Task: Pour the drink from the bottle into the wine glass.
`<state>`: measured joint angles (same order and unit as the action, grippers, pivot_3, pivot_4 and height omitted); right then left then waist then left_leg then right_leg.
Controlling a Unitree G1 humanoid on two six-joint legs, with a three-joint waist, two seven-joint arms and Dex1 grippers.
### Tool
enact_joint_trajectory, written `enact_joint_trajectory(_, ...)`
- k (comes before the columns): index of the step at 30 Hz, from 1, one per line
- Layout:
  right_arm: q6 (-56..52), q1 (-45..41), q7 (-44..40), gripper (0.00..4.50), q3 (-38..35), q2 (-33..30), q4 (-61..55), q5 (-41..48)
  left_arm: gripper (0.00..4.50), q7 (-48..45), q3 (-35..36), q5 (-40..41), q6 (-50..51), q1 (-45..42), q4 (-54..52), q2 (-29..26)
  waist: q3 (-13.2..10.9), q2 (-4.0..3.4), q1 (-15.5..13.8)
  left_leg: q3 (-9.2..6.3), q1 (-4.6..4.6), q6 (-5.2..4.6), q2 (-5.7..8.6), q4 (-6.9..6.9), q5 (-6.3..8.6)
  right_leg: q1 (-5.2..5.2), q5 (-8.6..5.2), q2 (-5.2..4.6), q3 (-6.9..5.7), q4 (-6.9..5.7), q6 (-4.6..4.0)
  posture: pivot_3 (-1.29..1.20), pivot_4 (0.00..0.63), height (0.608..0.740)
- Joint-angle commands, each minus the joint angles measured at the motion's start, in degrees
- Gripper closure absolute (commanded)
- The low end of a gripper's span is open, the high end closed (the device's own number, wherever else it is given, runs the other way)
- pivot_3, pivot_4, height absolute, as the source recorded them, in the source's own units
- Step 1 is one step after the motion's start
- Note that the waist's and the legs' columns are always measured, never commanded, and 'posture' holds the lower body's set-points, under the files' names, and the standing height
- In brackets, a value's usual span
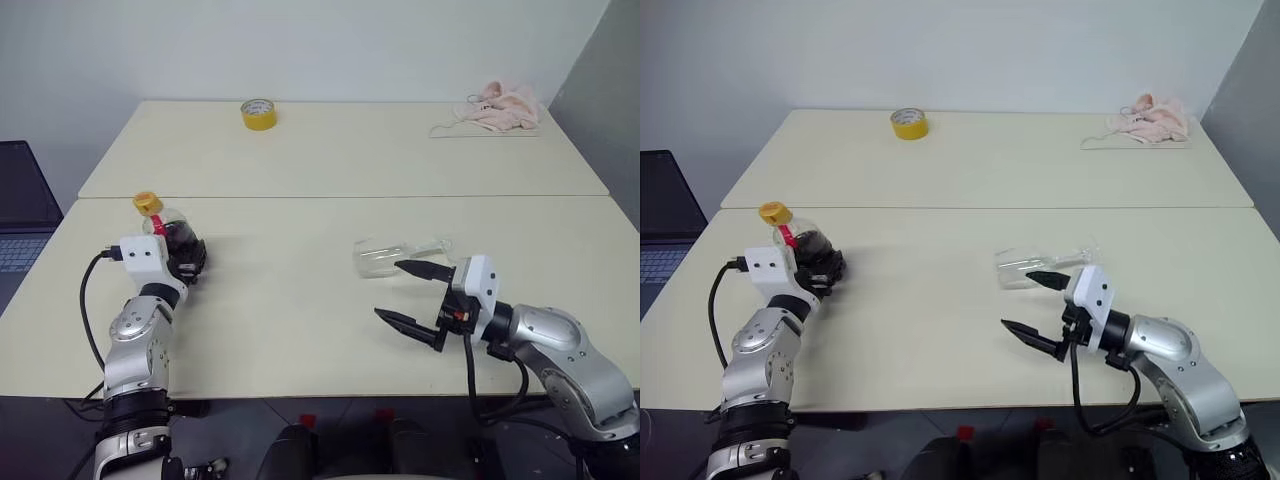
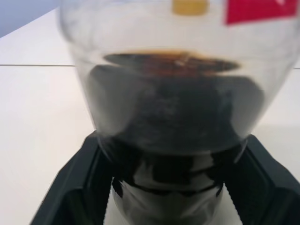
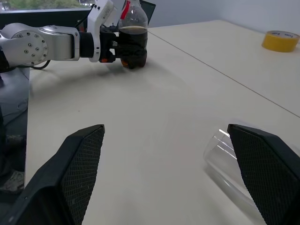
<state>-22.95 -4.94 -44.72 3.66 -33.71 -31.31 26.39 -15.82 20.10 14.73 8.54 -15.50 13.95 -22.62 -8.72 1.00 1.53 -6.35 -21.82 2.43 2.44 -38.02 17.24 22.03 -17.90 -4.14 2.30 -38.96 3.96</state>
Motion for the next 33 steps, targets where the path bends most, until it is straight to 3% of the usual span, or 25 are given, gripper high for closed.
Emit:
enact_joint_trajectory(1, -0.24, -0.91, 0.43, 0.0, 0.19, -0.05, -2.5, 0.22, 1.98, -1.84, -0.41, 0.5, -0.94, -0.46, -1.4, -1.0, 0.0, 0.0, -0.05, 0.0, -0.01, 0.0, 0.0, 0.0, 0.0, 0.0, 0.0, 0.0, 0.0, 0.0, 0.0, 0.0, 0.15, 0.74)
enact_joint_trajectory(9, -2.05, -2.06, 0.89, 0.0, -1.17, -0.47, -3.55, 1.59, 2.27, -7.92, -2.89, 3.57, 3.88, 1.18, -9.68, -1.86, -0.02, 0.03, -0.05, -0.02, -0.03, 0.0, 0.01, -0.01, 0.0, 0.0, 0.0, -0.01, -0.01, 0.0, 0.0, 0.0, 0.15, 0.74)
enact_joint_trajectory(16, -9.88, -8.04, 5.72, 0.0, -4.76, 0.72, -5.9, 8.5, 2.29, -6.26, -8.78, 1.27, 8.62, 1.84, -18.99, -0.15, -0.05, 0.08, 0.06, -0.01, -0.06, 0.0, 0.0, -0.01, 0.0, 0.03, 0.0, -0.01, 0.01, -0.01, 0.0, 0.0, 0.15, 0.74)
enact_joint_trajectory(24, -17.55, -15.82, 12.95, 0.0, -4.54, 2.54, -5.97, 11.27, 2.29, -4.44, -13.09, -0.74, 7.95, 3.91, -22.82, 3.4, -0.06, 0.09, 0.12, 0.0, -0.09, 0.0, 0.0, 0.01, 0.0, 0.07, 0.0, 0.0, 0.02, 0.0, 0.0, 0.0, 0.15, 0.74)
enact_joint_trajectory(33, -18.7, -20.37, 15.28, 0.0, -2.17, 4.97, -3.48, 10.03, 2.29, -3.47, -11.88, 0.87, 6.49, 3.94, -21.04, 6.53, -0.06, 0.1, 0.1, 0.03, -0.11, 0.0, 0.01, 0.01, 0.0, 0.09, 0.0, -0.01, 0.02, -0.01, 0.0, 0.0, 0.15, 0.74)
